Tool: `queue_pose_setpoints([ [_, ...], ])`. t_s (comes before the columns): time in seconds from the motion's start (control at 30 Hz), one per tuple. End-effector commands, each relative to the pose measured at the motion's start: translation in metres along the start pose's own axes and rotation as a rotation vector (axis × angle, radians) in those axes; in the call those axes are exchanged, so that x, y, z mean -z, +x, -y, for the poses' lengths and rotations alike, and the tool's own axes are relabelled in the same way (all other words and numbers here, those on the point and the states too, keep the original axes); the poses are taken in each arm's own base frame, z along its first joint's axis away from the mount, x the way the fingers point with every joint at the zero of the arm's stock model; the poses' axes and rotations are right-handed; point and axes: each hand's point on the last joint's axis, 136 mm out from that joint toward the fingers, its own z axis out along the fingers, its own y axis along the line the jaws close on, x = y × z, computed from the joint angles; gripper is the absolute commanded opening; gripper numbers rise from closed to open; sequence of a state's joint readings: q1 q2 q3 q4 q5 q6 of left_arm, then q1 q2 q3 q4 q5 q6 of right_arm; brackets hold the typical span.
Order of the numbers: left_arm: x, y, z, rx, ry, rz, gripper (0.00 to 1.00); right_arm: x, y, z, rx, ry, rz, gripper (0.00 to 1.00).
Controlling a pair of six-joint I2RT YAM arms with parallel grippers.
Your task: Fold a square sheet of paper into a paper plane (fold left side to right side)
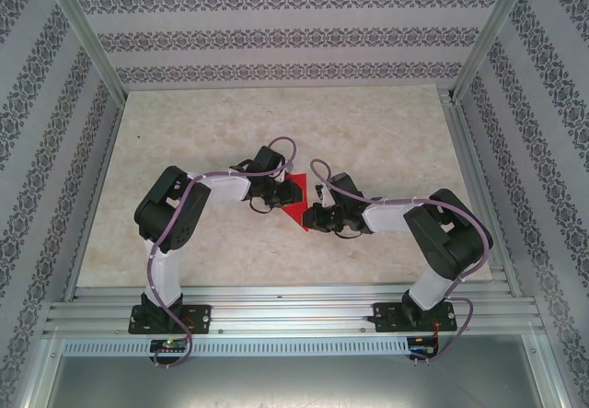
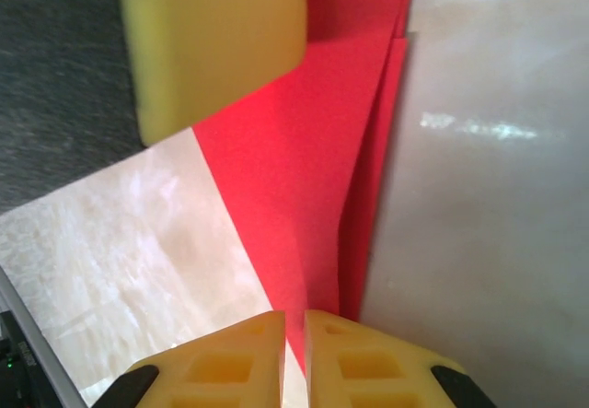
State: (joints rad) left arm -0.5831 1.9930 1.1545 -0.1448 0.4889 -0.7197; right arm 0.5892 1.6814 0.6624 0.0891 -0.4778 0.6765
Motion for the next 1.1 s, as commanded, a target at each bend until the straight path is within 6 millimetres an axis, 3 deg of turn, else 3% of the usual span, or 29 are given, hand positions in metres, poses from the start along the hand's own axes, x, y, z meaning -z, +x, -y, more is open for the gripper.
queue_pose_setpoints([
  [0.0,-0.013,0.012,-0.024,0.018,-0.068,-0.035,0.25,-0.001,0.023,0.021,-0.002,0.079,-0.057,0.14],
  [0.23,-0.013,0.012,-0.025,0.014,-0.075,-0.035,0.25,0.003,0.028,0.021,-0.005,0.085,-0.066,0.14],
  [0.57,-0.013,0.013,-0.026,0.013,-0.079,-0.035,0.25,0.008,0.081,0.032,-0.048,0.097,-0.161,0.1],
  [0.63,-0.013,0.013,-0.026,0.014,-0.078,-0.035,0.25,0.012,0.082,0.031,-0.041,0.103,-0.161,0.1],
  [0.87,-0.013,0.014,-0.025,0.015,-0.074,-0.034,0.25,0.036,0.027,-0.01,0.011,0.005,-0.009,0.13],
  [0.97,-0.014,0.014,-0.024,0.014,-0.073,-0.035,0.25,0.036,0.005,-0.022,0.036,-0.009,0.045,0.14],
  [1.07,-0.014,0.015,-0.023,0.014,-0.071,-0.037,0.25,0.025,-0.008,-0.021,0.046,0.009,0.058,0.14],
])
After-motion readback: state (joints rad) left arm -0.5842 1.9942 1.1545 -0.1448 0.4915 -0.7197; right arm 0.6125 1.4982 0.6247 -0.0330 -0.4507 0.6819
